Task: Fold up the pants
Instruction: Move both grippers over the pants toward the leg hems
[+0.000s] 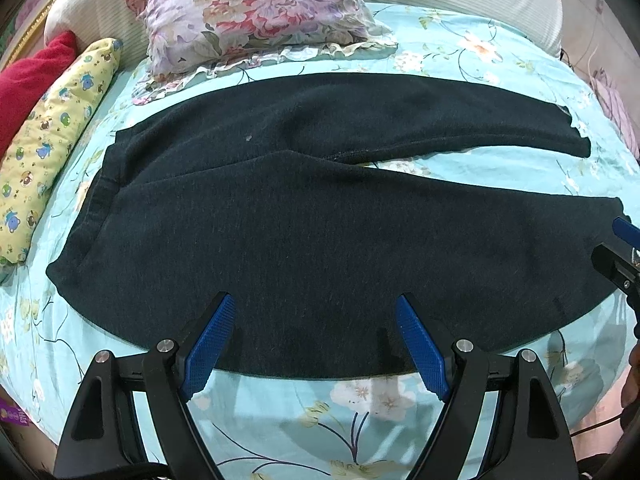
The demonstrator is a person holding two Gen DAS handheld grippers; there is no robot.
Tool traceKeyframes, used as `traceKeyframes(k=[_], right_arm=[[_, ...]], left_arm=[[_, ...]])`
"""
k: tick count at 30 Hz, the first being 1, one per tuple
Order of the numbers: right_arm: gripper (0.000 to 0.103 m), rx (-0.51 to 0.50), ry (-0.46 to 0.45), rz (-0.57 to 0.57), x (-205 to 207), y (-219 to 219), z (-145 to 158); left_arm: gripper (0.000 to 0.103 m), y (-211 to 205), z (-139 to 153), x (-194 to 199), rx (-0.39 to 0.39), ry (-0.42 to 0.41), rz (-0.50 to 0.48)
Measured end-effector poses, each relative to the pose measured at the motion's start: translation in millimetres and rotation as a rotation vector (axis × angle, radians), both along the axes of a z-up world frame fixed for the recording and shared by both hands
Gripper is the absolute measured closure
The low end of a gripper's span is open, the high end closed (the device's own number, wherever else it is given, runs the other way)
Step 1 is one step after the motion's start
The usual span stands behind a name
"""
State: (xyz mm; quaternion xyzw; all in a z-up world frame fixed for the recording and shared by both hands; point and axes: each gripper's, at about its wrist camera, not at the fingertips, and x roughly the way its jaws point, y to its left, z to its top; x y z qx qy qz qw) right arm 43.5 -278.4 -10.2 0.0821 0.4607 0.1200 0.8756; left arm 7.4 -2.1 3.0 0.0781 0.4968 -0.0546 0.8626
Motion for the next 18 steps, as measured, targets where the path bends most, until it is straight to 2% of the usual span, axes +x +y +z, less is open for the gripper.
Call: traceKeyframes(k=[7,18], right_arm=[[0.000,0.013,-0.009,-0.007,0.7,-0.5,4.4],[0.000,0.039,-0.016,-0.042,8.8,-11.8,11.1]], left_arm=[[0.020,-2.1,1.7,2.6,0.021,0.012,-0.005],[0.020,-9.7,4.3,13.6,0.008,0.027,-0.019]])
